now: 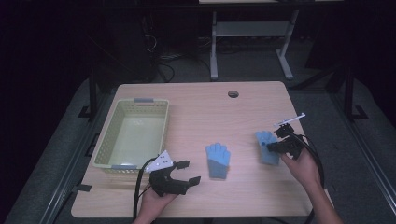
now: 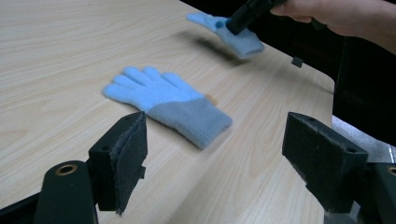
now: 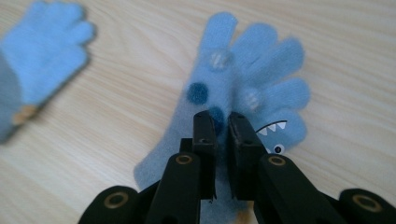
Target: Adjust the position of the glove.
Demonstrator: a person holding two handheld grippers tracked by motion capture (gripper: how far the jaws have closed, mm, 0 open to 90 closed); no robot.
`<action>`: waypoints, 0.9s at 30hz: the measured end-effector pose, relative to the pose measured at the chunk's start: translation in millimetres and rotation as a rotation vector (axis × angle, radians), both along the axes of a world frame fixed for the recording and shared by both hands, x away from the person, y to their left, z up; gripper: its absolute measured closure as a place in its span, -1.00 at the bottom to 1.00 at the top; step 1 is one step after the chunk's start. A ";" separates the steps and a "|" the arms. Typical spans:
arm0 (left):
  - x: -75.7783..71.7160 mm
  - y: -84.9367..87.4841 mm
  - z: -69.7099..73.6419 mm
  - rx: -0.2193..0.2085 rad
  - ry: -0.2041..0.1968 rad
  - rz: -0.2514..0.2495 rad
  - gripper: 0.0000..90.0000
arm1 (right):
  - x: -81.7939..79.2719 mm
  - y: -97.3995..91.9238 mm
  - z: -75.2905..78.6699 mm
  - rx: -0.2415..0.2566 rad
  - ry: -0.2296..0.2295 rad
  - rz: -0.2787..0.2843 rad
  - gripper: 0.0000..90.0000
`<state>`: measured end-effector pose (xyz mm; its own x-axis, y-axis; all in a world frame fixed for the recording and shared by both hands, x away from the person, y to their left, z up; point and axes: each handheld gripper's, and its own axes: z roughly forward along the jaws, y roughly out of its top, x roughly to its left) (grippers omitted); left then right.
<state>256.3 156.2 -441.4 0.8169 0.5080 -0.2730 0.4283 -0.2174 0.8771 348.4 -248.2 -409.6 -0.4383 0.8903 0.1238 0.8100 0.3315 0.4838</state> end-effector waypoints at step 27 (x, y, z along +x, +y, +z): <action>0.4 2.2 0.6 0.008 -0.007 0.004 -0.51 | -17.0 109.8 26.7 0.025 -0.054 0.237 0.82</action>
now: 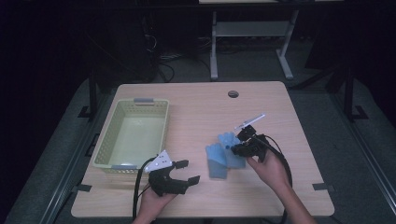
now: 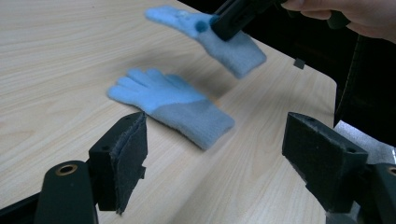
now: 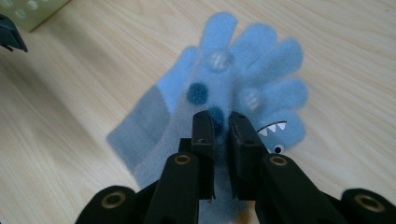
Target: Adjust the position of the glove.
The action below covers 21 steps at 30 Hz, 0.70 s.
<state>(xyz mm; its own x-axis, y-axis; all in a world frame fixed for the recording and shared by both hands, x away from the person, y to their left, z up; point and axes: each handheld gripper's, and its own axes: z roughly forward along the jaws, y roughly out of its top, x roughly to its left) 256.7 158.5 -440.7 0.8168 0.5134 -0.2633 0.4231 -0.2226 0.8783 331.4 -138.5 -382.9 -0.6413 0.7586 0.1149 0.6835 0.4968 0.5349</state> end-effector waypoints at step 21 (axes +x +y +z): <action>-1.6 0.7 1.3 -0.007 0.005 0.006 -0.50 | -2.9 45.3 -26.3 0.036 0.045 0.026 0.82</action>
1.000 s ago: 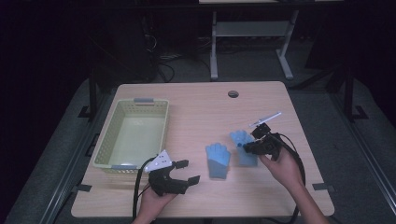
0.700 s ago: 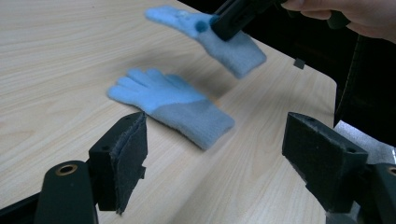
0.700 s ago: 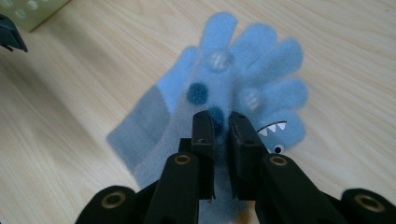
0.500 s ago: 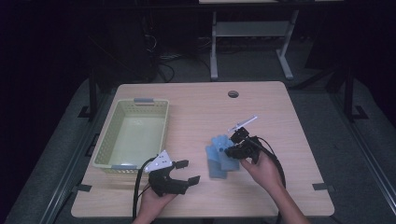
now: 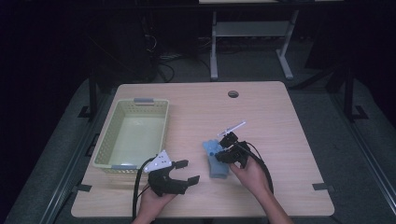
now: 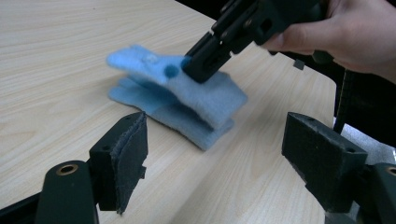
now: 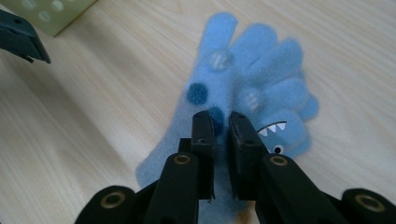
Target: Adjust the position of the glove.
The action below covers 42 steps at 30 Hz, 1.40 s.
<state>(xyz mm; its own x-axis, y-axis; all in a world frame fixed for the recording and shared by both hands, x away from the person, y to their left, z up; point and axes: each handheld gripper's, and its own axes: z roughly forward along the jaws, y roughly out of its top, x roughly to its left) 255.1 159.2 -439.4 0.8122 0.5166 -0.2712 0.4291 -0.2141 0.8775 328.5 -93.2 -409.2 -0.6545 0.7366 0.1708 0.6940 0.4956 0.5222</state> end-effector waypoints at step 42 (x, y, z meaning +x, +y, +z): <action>4.2 -8.1 -14.6 0.005 0.090 0.079 -0.51 | -18.5 -36.3 -23.1 0.187 -0.013 -0.095 0.43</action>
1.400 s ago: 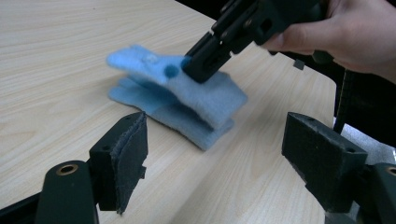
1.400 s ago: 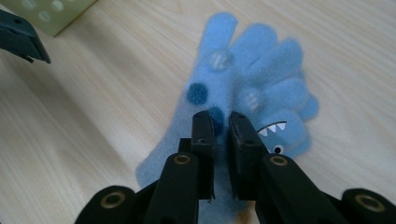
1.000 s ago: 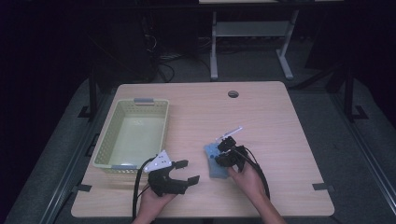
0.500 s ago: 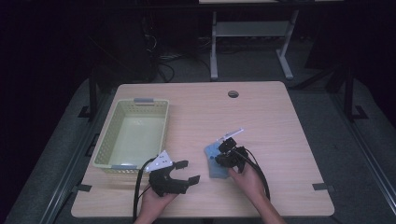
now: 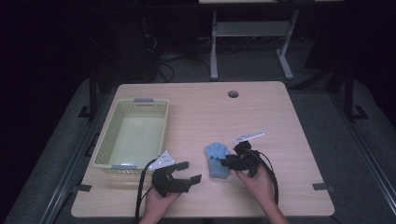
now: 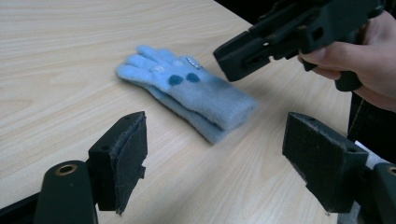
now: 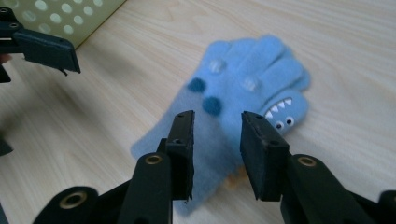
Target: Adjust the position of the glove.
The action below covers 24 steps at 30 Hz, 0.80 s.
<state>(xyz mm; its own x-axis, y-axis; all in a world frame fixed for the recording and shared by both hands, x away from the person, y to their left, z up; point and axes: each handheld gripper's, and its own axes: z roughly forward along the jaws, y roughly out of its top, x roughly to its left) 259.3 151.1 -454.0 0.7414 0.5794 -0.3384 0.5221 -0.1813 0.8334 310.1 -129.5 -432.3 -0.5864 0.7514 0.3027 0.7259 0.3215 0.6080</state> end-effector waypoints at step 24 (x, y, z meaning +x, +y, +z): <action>35.2 -38.2 -9.6 -0.041 0.265 0.101 -0.49 | 5.3 -37.3 -20.0 0.230 0.126 -0.082 0.05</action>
<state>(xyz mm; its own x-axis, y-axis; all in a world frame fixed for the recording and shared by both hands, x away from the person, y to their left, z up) 294.6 112.9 -463.6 0.5633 0.6277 -0.5373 0.7365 -0.0867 0.6709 315.4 -166.8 -452.3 -0.4732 0.6977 0.5379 0.8186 0.1226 0.5612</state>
